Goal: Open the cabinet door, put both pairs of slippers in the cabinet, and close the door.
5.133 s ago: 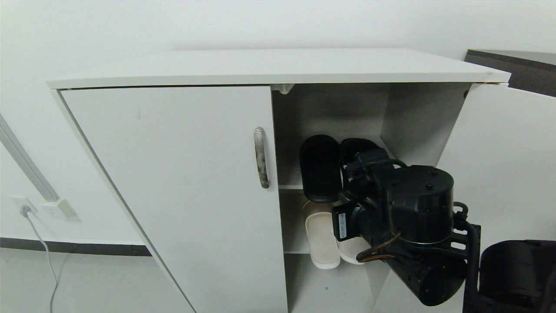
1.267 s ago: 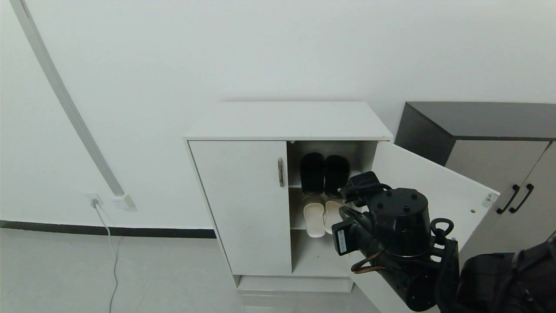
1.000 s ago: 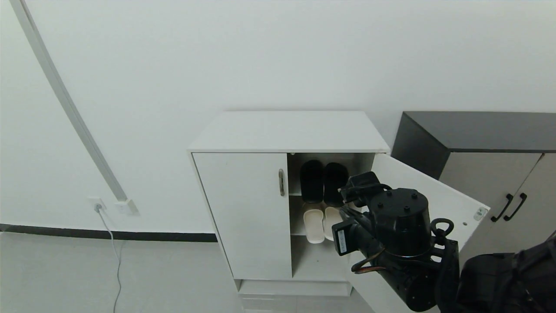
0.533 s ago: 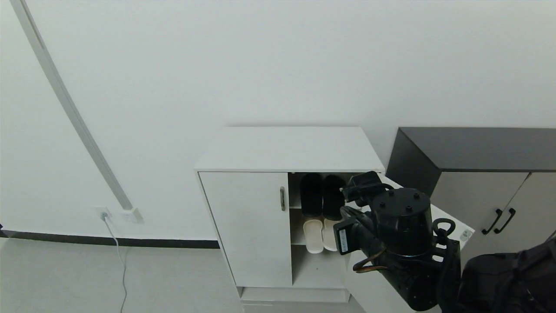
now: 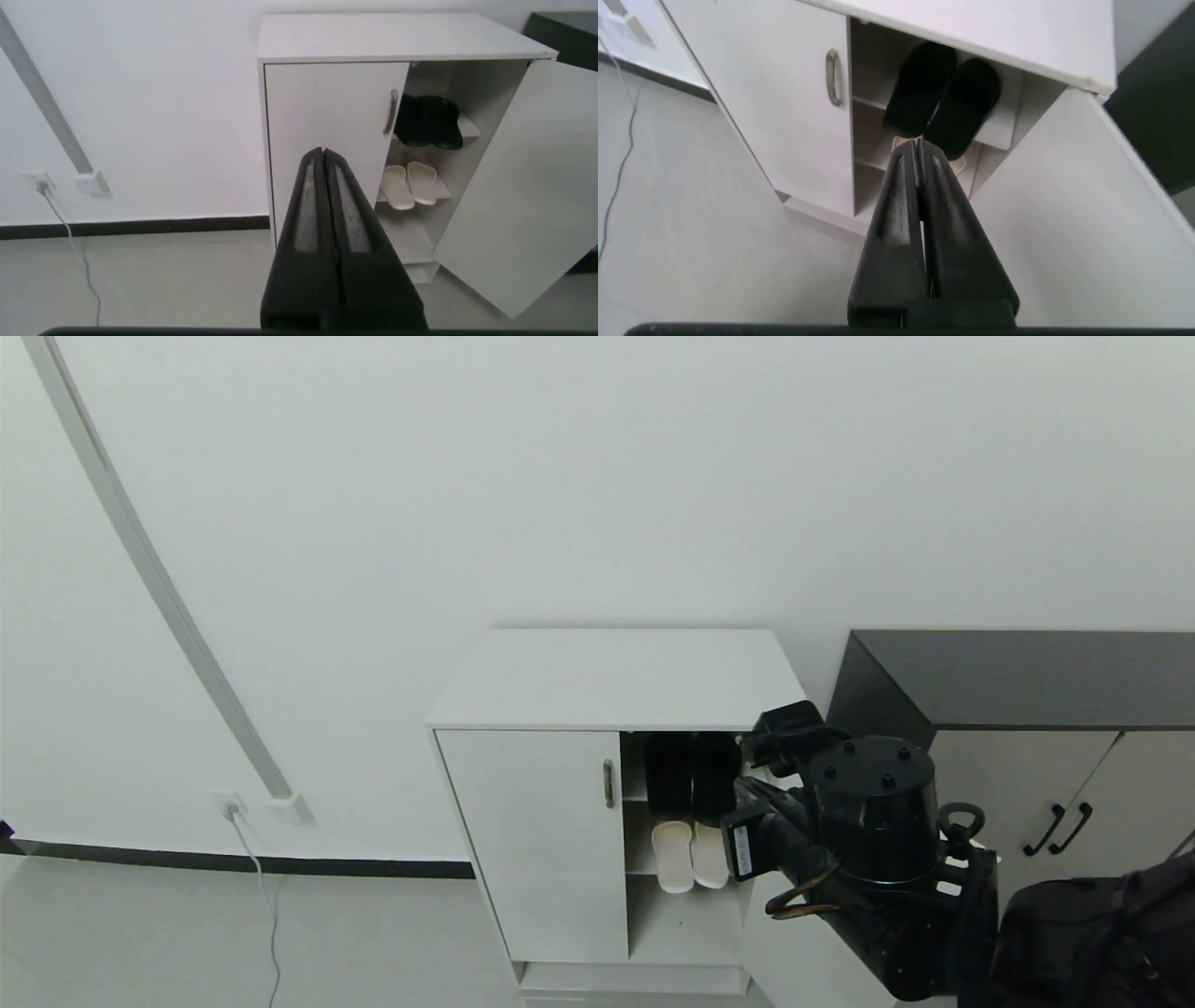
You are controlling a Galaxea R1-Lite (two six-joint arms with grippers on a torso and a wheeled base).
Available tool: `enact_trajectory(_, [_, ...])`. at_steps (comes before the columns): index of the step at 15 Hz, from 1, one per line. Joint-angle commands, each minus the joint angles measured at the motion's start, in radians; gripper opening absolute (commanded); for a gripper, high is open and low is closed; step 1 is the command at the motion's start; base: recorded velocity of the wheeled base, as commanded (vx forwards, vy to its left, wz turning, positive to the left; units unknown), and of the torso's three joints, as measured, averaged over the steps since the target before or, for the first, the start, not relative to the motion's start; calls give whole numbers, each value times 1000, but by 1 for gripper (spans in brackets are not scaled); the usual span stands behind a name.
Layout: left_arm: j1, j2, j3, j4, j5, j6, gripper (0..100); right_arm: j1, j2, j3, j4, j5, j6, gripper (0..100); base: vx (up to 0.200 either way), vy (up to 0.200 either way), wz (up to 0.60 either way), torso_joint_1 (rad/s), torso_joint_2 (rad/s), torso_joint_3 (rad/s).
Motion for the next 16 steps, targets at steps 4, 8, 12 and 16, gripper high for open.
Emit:
enact_trajectory(4, [0,0,0,0,0,0,0,-4,-1,3,3,-1,-3,0,0,0,0,0,0,0])
enact_trajectory(8, [0,0,0,-1,0,0,0,-4,1,3,3,-1,-9,0,0,0,0,0,0,0])
enact_trajectory(12, [0,0,0,0,0,0,0,-4,4,3,3,-1,-11,0,0,0,-600,-1,-1,4])
enact_trajectory(16, [0,0,0,-1,0,0,0,-12,4,3,1,-1,-17,0,0,0,-600,8,2,0])
